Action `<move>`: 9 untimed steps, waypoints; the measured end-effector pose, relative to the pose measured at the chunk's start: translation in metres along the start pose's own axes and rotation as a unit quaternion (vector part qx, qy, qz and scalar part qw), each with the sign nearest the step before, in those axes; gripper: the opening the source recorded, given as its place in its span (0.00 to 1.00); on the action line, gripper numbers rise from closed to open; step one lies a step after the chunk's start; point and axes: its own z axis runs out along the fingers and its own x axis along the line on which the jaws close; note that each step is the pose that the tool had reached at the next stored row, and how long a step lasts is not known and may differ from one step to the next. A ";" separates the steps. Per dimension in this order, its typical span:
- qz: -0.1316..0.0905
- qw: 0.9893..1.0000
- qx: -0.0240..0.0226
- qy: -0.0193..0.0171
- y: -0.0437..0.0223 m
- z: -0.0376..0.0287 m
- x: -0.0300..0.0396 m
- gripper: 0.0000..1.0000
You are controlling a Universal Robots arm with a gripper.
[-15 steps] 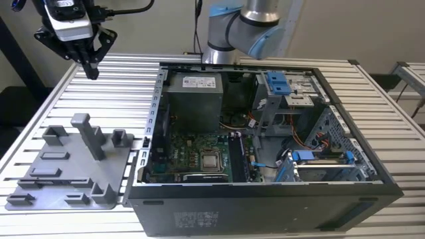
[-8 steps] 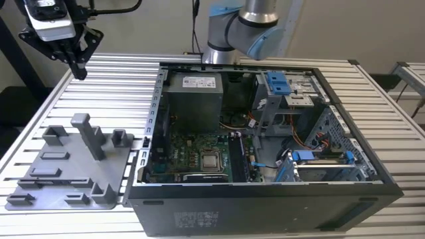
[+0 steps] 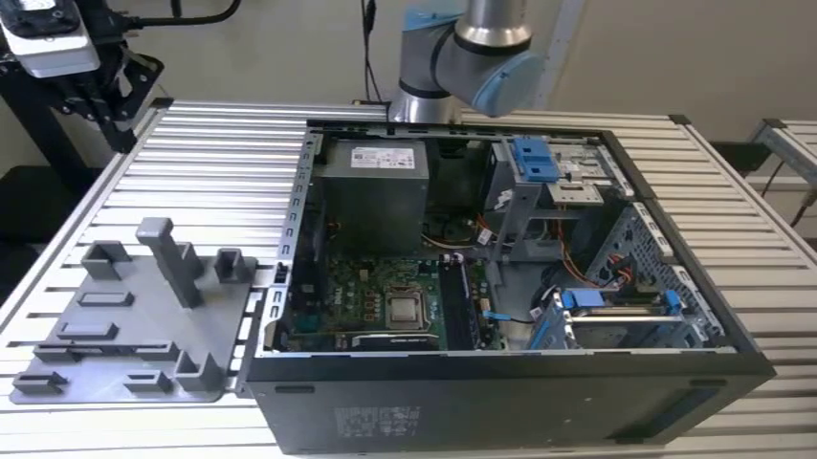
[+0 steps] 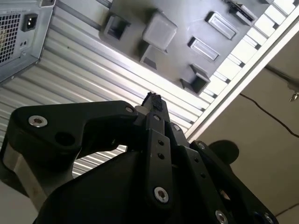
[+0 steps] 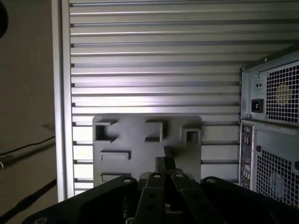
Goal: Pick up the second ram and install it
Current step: 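Reach for the second ram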
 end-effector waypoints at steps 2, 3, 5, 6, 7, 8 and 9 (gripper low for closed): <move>-0.001 1.000 0.000 0.000 -0.0002 0.0001 0.0082 0.11; -0.001 1.000 0.000 0.000 -0.0003 0.0002 0.0120 0.11; -0.001 1.000 0.000 0.000 -0.0004 0.0003 0.0182 0.11; -0.001 1.000 0.000 0.000 -0.0005 0.0004 0.0209 0.11; -0.002 1.000 0.000 0.000 -0.0005 0.0004 0.0235 0.11; -0.002 1.000 0.000 0.000 -0.0006 0.0005 0.0263 0.11; -0.002 1.000 0.000 0.000 -0.0007 0.0005 0.0294 0.11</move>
